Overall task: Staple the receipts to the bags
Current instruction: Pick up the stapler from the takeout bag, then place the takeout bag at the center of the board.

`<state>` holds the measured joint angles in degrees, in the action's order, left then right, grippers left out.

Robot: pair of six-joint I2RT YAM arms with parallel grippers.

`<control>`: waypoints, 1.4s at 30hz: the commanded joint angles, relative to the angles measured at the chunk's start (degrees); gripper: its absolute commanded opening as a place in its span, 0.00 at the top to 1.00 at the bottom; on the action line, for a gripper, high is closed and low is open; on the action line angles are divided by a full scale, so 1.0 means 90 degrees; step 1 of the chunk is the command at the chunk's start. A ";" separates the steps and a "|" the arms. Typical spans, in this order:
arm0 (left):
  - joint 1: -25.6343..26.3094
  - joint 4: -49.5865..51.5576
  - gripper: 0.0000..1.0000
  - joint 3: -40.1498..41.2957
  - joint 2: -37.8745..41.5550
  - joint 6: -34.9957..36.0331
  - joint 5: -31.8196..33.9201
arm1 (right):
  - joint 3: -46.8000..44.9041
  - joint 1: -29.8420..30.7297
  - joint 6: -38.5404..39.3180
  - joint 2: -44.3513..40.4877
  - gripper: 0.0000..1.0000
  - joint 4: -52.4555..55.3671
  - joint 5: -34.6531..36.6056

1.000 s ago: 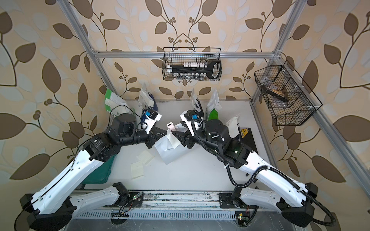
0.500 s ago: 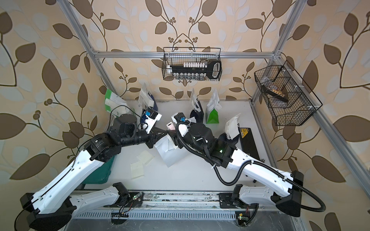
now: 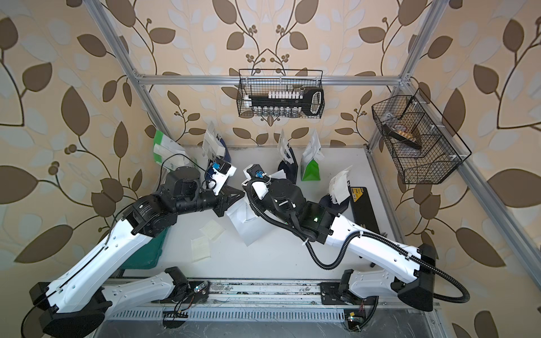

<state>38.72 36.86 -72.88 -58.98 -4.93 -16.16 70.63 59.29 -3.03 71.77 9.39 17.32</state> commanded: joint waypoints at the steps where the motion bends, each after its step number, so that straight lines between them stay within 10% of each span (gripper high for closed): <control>1: 0.0081 -0.0259 1.00 -0.0145 0.0062 -0.0068 -0.0015 | 0.0204 0.0027 0.0115 0.0049 0.87 -0.0319 0.0572; 10: 0.0080 -0.0079 1.00 -0.0187 -0.0096 -0.0140 0.0167 | 0.0166 0.0024 0.0322 -0.0042 1.00 -0.1601 0.1949; 27: 0.0056 0.1297 1.00 -0.1298 -0.0196 -0.1356 0.3381 | -0.0821 -0.0261 -0.0337 -0.1590 1.00 -0.0653 0.2525; 42: -0.1025 -0.0893 1.00 -0.1505 -0.2001 -0.1844 0.3427 | -0.1481 -0.0260 -0.0606 -0.2512 1.00 -0.0098 0.2723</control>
<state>31.66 35.64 -83.88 -74.96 -19.09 13.30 58.37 57.08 -7.29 50.09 7.57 40.40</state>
